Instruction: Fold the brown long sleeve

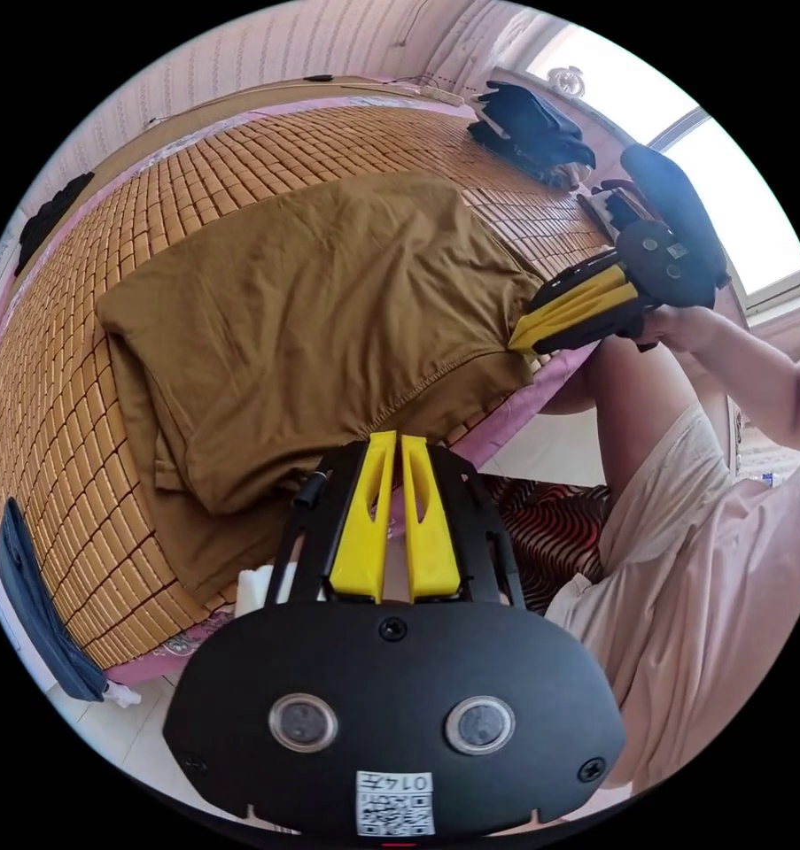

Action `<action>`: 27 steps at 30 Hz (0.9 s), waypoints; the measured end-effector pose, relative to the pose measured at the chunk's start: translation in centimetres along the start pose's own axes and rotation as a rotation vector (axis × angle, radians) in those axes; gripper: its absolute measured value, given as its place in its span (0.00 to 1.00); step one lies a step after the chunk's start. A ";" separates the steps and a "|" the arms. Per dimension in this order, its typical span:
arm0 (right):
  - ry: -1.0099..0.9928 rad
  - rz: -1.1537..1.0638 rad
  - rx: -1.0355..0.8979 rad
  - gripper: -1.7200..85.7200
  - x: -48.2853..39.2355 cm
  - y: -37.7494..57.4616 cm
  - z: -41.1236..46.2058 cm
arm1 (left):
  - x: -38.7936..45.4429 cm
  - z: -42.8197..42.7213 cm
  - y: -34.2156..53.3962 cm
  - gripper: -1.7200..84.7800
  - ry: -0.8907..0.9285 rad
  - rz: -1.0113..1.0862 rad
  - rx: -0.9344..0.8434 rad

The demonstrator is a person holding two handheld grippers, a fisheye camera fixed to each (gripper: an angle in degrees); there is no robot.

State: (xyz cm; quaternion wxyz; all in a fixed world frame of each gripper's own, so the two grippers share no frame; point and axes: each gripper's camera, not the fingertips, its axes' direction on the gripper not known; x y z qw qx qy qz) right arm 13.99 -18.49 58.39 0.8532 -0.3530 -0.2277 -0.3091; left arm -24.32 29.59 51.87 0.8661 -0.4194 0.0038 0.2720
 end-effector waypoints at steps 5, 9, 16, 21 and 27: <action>-0.172 -0.147 -0.061 0.01 1.0 -3.4 -4.0 | 2.3 -1.8 1.2 0.07 -0.016 0.070 0.108; -0.012 -0.162 0.047 0.01 2.2 -10.1 -6.4 | 3.6 0.0 -0.3 0.07 -0.067 0.061 0.191; 0.139 -0.236 -0.048 0.01 3.8 -22.3 -0.7 | 5.4 5.6 -0.2 0.02 -0.113 0.072 0.178; 0.156 -0.215 -0.143 0.01 4.1 -25.8 -2.1 | 5.4 6.7 1.1 0.01 -0.072 0.008 0.231; 0.173 -0.185 -0.317 0.01 5.3 -29.0 0.5 | 5.6 8.1 2.0 0.01 -0.042 0.014 0.261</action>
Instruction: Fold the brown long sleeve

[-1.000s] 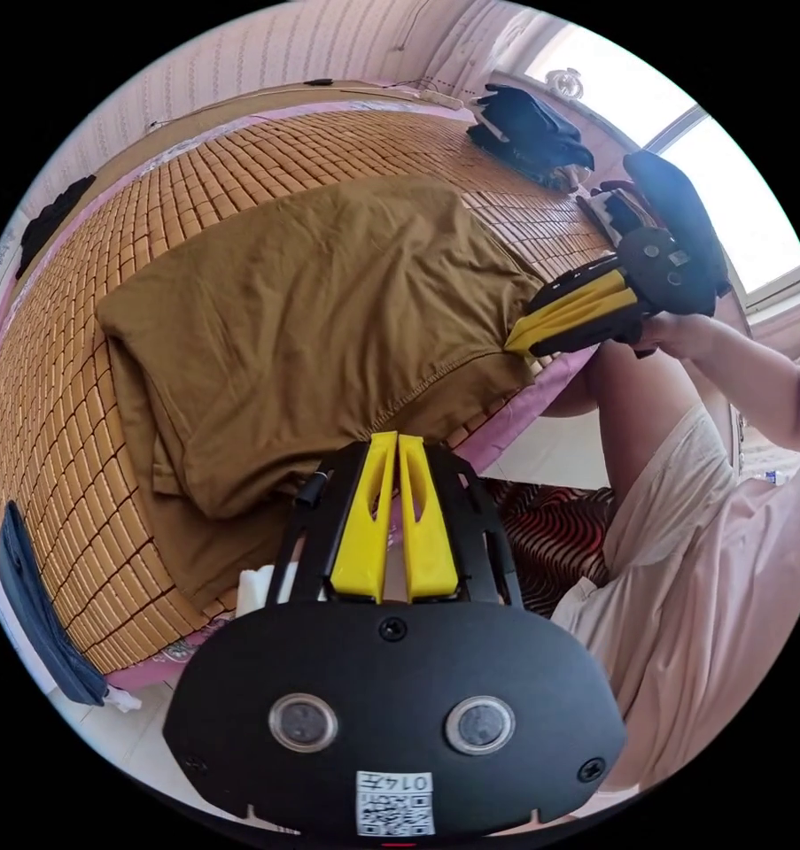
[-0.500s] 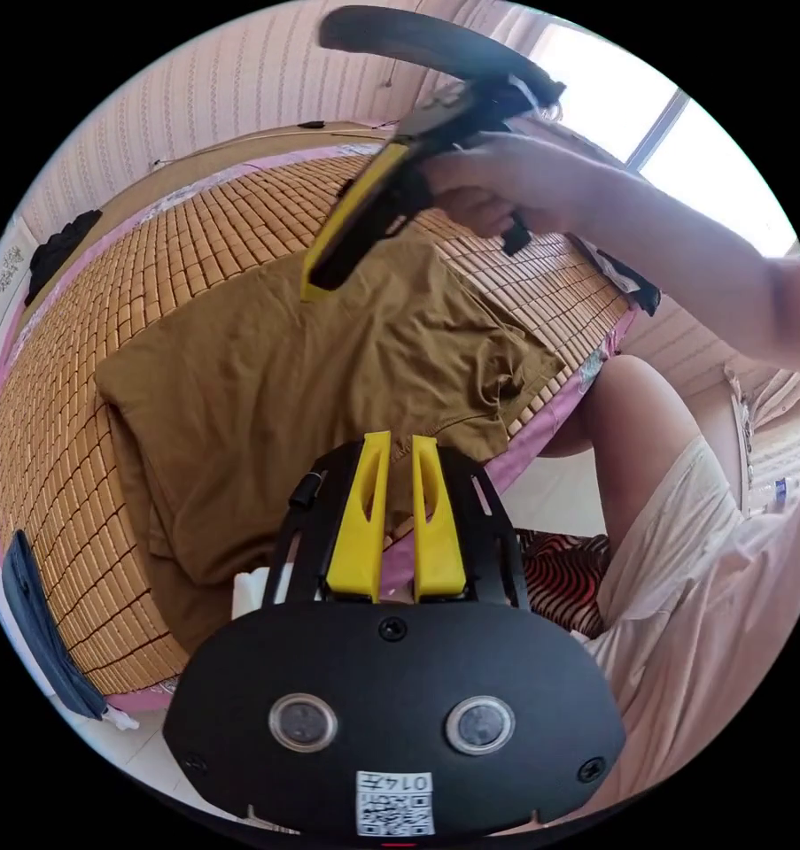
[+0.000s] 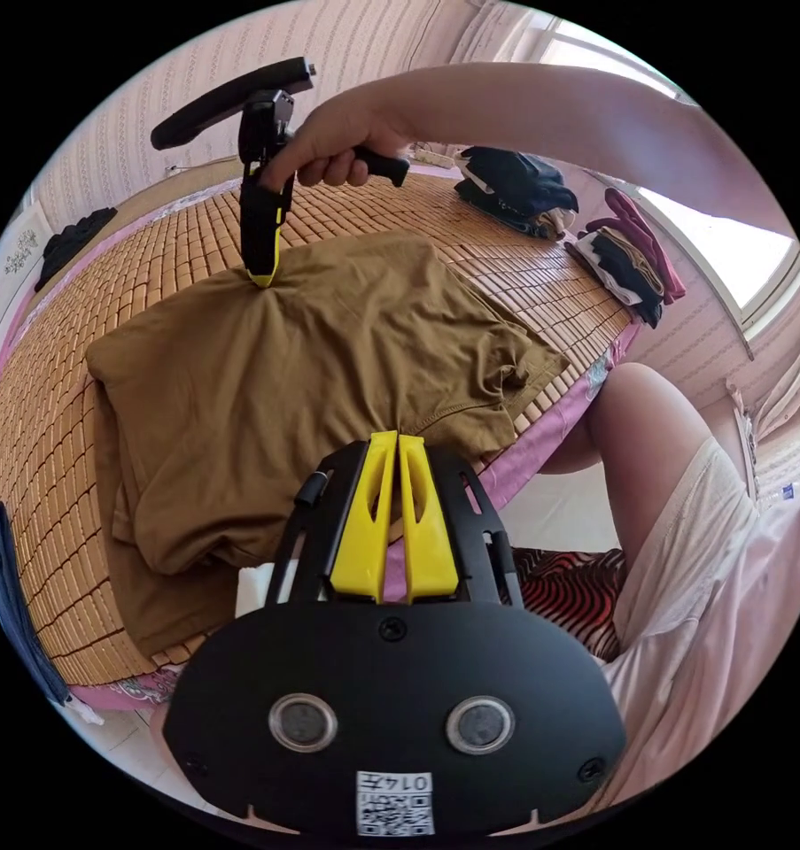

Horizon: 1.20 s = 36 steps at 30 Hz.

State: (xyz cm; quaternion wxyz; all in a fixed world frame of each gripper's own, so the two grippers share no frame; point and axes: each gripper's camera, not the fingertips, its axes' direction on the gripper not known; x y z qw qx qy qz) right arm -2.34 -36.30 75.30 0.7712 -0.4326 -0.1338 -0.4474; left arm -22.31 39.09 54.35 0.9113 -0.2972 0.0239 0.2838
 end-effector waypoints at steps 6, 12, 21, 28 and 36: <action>0.019 0.045 -0.033 0.01 1.7 -1.5 1.8 | 0.5 0.9 0.8 0.01 -0.002 -0.006 0.005; -0.029 0.128 0.172 0.01 2.0 5.1 1.0 | 1.1 1.0 1.7 0.10 0.072 0.030 0.044; -0.293 0.768 0.434 0.10 -1.0 35.4 12.0 | 6.4 1.3 0.2 0.17 0.131 0.237 0.164; -0.510 0.896 0.486 0.13 -4.6 43.6 22.3 | 11.4 4.7 -2.4 0.19 0.034 0.382 0.099; -0.580 0.878 0.577 0.03 -4.2 48.3 27.7 | 14.3 8.1 -4.0 0.24 0.040 0.493 0.037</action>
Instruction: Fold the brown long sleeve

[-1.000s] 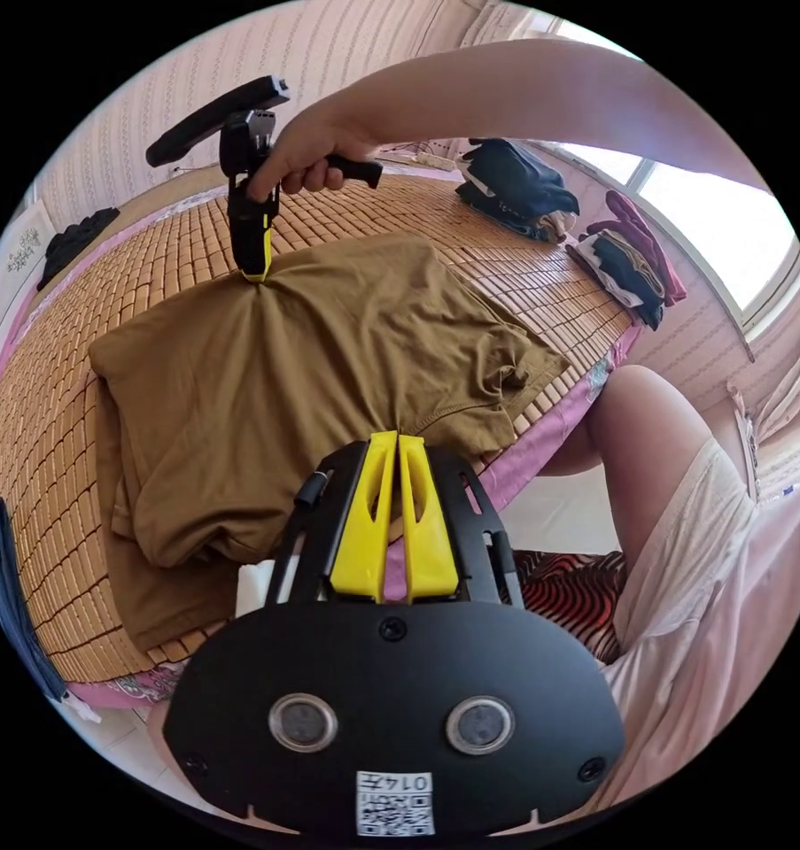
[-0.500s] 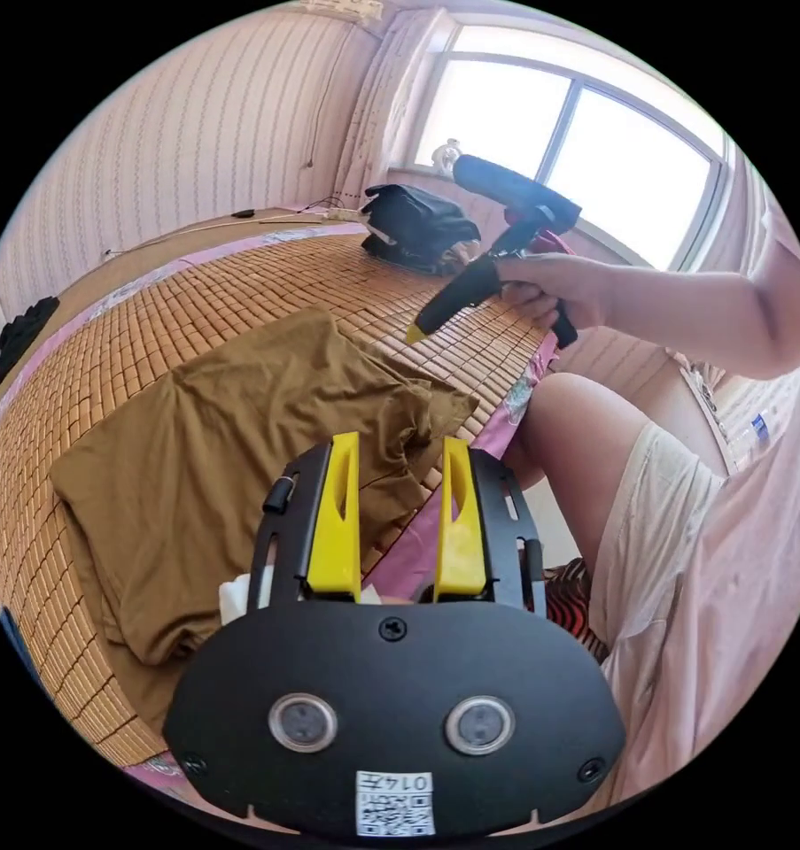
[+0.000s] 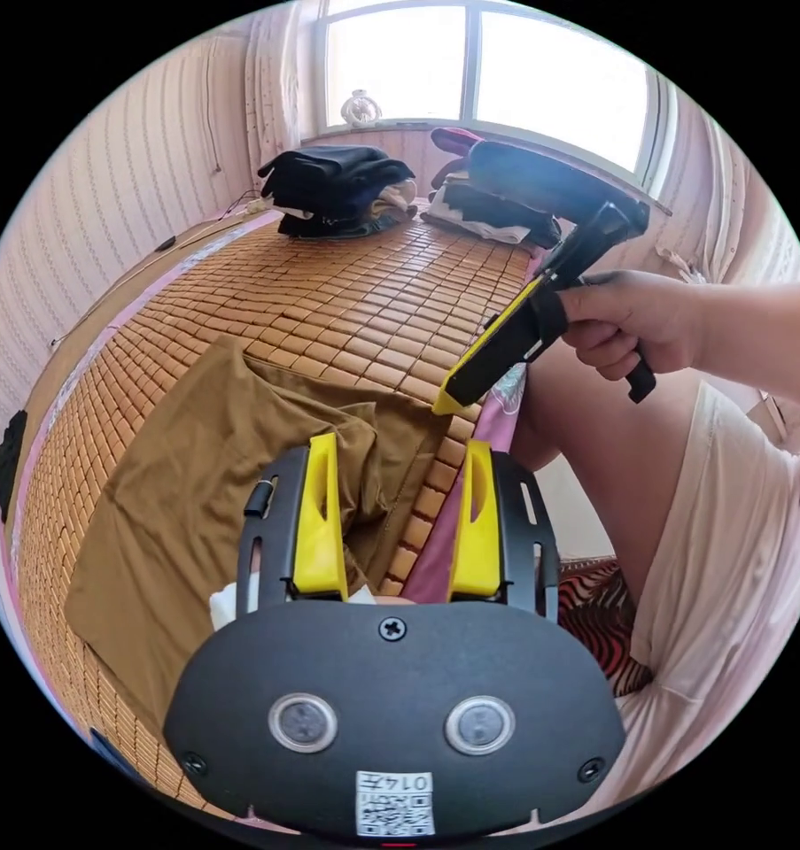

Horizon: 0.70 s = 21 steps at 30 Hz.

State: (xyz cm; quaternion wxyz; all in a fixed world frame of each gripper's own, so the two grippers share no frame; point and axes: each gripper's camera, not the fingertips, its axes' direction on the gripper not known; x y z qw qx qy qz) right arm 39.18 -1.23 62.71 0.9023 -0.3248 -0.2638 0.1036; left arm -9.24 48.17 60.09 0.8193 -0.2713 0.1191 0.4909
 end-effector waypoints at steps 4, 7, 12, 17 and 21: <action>-0.227 -0.007 0.071 0.02 2.9 1.3 -0.9 | -0.5 1.2 -0.8 0.22 -0.003 -0.042 -0.041; -0.450 -0.058 0.115 0.02 3.7 1.8 -1.1 | -0.9 0.7 -0.9 0.12 -0.083 -0.104 -0.030; -0.531 0.066 0.228 0.09 7.6 3.3 -0.6 | -1.4 -1.9 0.1 0.04 -0.060 -0.114 0.040; -0.629 0.284 0.244 0.19 13.6 4.2 3.7 | -0.2 -5.5 2.1 0.04 0.030 -0.063 0.099; -0.684 0.333 0.358 0.17 14.4 3.7 5.1 | 0.7 -8.0 3.8 0.04 0.087 0.017 0.114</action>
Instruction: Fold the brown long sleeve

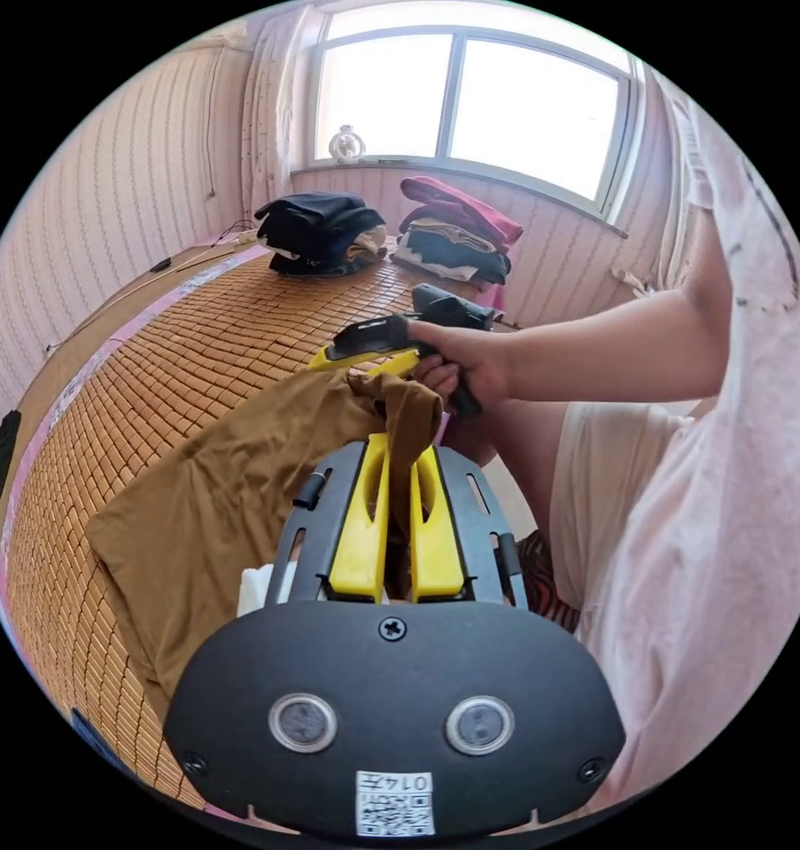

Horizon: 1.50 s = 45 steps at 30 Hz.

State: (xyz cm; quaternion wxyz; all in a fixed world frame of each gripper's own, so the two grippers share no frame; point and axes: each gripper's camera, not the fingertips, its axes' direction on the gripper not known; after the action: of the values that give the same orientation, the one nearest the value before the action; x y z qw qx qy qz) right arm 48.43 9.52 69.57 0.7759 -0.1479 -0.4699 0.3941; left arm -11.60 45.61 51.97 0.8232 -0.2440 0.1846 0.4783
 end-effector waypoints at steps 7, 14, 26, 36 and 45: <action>0.093 0.027 0.276 0.03 -1.5 1.6 -5.0 | 0.2 -2.3 -0.3 0.05 0.079 0.027 0.036; 0.213 -0.184 0.408 0.02 -10.6 1.9 -12.5 | -1.1 -3.3 -3.7 0.05 0.183 -0.094 0.278; 0.653 -0.351 0.033 0.04 -17.8 -5.7 11.9 | -10.0 -2.7 1.8 0.07 -0.057 -0.507 0.038; 0.683 -0.548 -0.080 0.11 -22.5 -6.8 15.4 | -13.6 -4.6 5.4 0.08 -0.037 -0.631 -0.123; 1.019 -0.858 -0.495 0.15 -22.4 -5.4 22.2 | -12.6 -8.8 5.5 0.10 -0.117 -0.532 -0.085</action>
State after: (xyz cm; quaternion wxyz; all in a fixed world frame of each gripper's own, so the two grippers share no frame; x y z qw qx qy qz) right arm 26.65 -13.86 70.53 0.9295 -0.2876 -0.1411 -0.1828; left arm -22.97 34.09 50.34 0.9182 -0.2904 0.0458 0.2657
